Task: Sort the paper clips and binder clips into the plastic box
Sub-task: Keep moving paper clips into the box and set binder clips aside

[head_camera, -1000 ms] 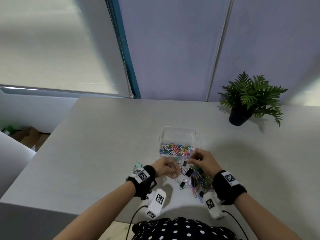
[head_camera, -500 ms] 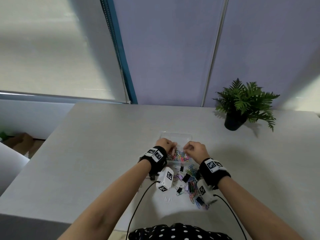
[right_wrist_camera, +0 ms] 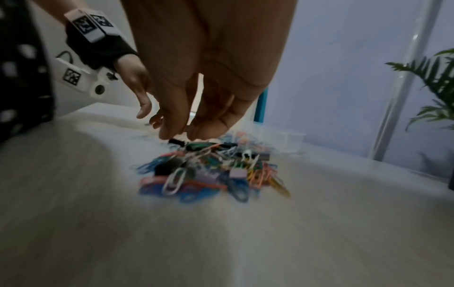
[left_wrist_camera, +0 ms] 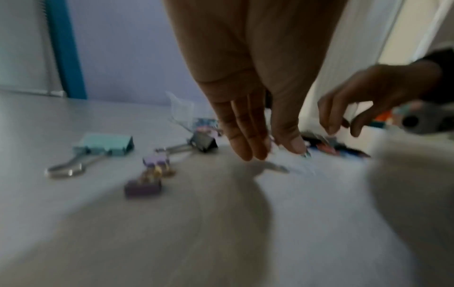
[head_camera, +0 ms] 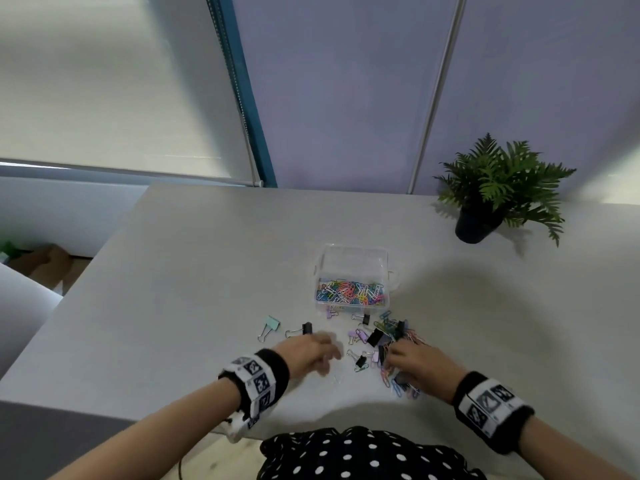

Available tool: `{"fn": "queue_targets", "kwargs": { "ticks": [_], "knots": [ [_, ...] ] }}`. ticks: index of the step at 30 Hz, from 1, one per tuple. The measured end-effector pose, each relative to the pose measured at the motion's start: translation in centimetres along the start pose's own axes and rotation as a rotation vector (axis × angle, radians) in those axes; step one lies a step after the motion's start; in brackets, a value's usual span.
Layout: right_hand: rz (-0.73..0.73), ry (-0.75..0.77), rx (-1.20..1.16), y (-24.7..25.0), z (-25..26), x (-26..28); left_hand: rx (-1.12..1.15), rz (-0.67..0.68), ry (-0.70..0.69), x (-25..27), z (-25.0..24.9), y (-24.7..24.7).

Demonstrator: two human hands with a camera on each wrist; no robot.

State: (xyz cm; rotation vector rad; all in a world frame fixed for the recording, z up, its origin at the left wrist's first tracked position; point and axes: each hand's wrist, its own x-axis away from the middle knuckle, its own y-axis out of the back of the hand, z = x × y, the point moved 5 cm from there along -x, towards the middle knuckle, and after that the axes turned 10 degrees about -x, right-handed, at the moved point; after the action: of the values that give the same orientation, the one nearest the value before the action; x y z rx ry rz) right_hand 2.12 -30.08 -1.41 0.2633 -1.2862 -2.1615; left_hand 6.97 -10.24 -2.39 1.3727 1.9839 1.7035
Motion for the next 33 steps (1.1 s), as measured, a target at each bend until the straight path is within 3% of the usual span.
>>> {"fn": "queue_targets", "kwargs": {
  "ticks": [3,7,10,18,33],
  "knots": [
    [0.045,-0.005,0.042,-1.7,0.4,1.9,0.037,-0.002,0.055,1.2,-1.3,-2.2],
    [0.005,-0.169,0.004,-2.4,-0.4,3.5,-0.051,-0.016,-0.11,0.8,-4.7,-2.2],
    [-0.021,-0.206,-0.047,-2.7,-0.8,3.2,-0.102,-0.022,-0.145,-0.7,-6.3,-1.7],
    [-0.048,-0.246,-0.134,-3.4,-2.2,0.9,-0.172,-0.074,0.018,-4.6,-7.1,-1.1],
    [-0.296,-0.234,-0.203,-1.5,-4.6,2.4,-0.035,-0.12,0.045,-3.1,-4.9,-0.7]
  ]
}}
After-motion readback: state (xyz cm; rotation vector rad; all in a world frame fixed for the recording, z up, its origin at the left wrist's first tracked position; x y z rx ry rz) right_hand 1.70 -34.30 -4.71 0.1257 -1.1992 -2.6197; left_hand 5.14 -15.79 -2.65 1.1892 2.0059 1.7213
